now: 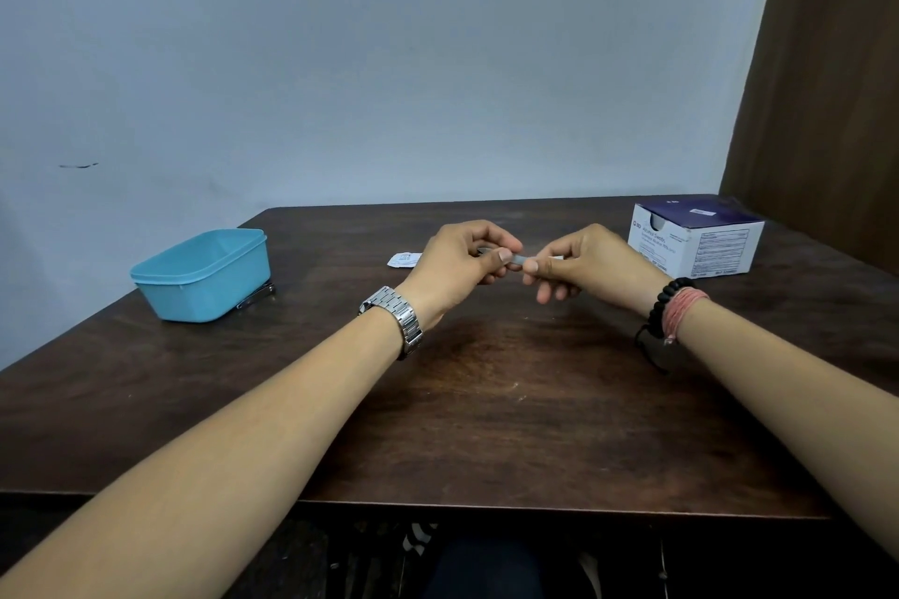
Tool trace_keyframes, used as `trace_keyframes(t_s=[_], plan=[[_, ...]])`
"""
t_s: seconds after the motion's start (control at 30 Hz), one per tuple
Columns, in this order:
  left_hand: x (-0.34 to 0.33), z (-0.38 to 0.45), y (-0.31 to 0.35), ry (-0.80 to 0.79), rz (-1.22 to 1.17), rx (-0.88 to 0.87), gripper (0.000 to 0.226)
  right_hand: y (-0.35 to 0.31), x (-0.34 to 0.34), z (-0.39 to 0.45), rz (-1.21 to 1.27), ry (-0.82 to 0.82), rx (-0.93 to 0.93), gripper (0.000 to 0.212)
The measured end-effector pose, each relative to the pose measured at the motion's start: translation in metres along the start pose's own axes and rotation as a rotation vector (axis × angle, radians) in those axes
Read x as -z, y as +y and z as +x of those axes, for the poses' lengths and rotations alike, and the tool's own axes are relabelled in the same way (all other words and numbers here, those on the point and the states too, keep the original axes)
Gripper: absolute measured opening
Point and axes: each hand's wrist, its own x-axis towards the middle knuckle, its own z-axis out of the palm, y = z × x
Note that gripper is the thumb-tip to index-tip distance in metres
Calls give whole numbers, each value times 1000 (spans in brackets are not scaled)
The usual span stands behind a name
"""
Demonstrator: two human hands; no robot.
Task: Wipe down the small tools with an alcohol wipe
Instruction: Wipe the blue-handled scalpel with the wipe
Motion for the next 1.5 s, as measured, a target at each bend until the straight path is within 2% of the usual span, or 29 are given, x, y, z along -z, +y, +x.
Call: trace_keyframes(t_s=[0.2,0.4,0.67,1.03,1.17,1.3,1.5], plan=[[2,2,-3,30,16,6,21,4,-4,3,19,-103,24,22],[0,2,-4,-1,37,9,21,5,-1,3,0,-67,-10,14],[2,2,-6,28,41,23,19,7,-8,6,77,-97,-10,30],[0,2,-6,15,14,31,18,6,-2,5,78,-10,-6,13],[2,2,-4,32,7,28,17,5,-2,6,94,45,-40,20],[2,1,-3,30,0,31,17,6,-2,6,97,29,-46,20],[3,2,-3,38,5,39,17,6,0,5,93,6,-19,7]])
